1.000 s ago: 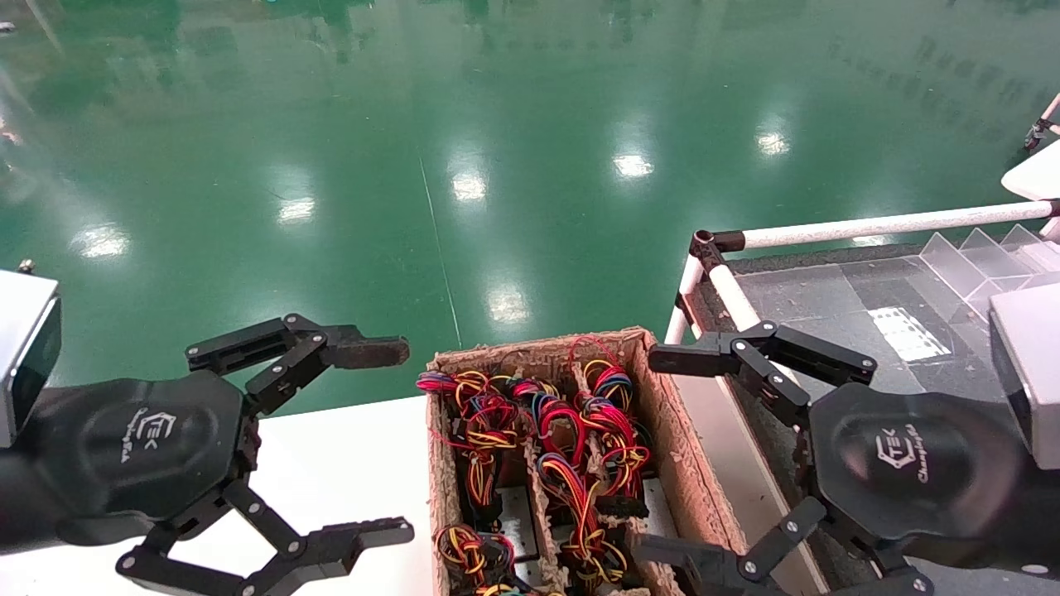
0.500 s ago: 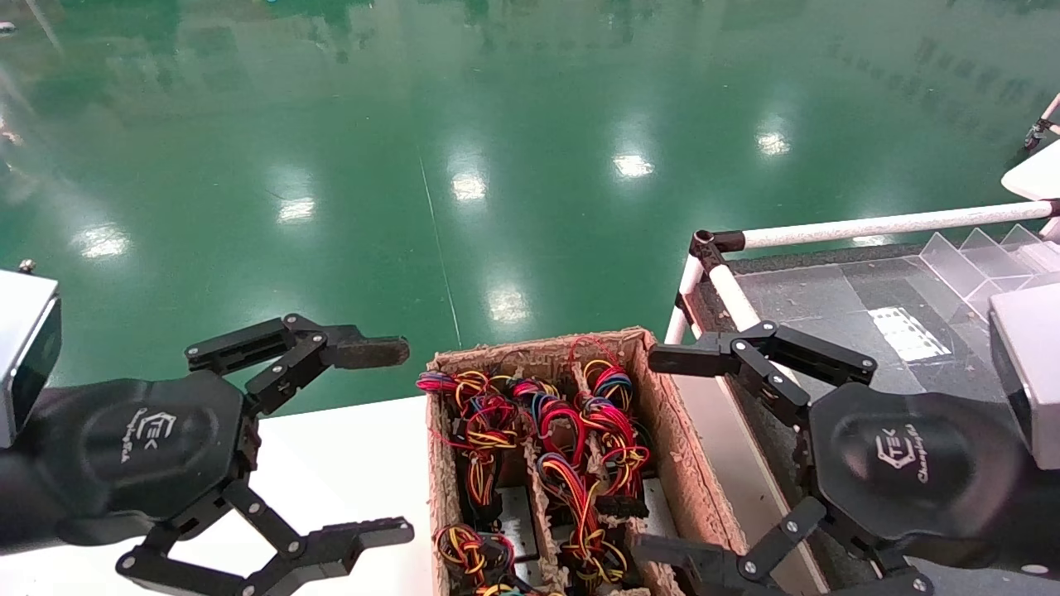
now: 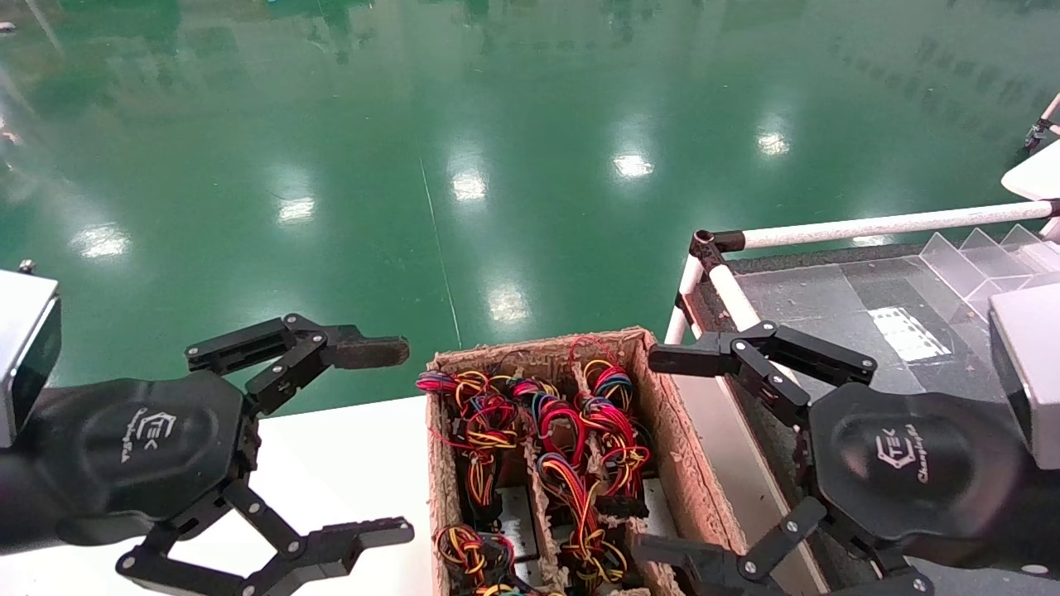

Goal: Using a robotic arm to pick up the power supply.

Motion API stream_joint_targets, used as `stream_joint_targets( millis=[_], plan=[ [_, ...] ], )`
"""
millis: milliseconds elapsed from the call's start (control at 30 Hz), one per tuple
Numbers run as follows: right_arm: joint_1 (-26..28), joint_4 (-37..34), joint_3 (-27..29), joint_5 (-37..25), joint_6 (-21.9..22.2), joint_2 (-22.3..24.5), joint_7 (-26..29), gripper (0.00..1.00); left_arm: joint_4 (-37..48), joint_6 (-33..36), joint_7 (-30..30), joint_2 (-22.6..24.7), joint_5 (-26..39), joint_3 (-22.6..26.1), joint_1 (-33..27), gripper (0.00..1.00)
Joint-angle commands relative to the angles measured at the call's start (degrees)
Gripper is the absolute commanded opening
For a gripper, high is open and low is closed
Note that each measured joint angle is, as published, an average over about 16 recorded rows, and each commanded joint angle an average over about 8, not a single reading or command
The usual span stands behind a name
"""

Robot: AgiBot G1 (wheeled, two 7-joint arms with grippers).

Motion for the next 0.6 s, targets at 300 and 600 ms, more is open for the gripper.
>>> stream_joint_targets(
  millis=[300, 600],
  plan=[
    [0.0, 0.0, 0.0, 0.0, 0.0, 0.0, 0.0, 1.00, 0.0, 0.0, 0.0, 0.0, 0.0, 0.0, 0.0, 1.00],
    [0.0, 0.0, 0.0, 0.0, 0.0, 0.0, 0.0, 1.00, 0.0, 0.0, 0.0, 0.0, 0.0, 0.0, 0.0, 1.00]
  ],
)
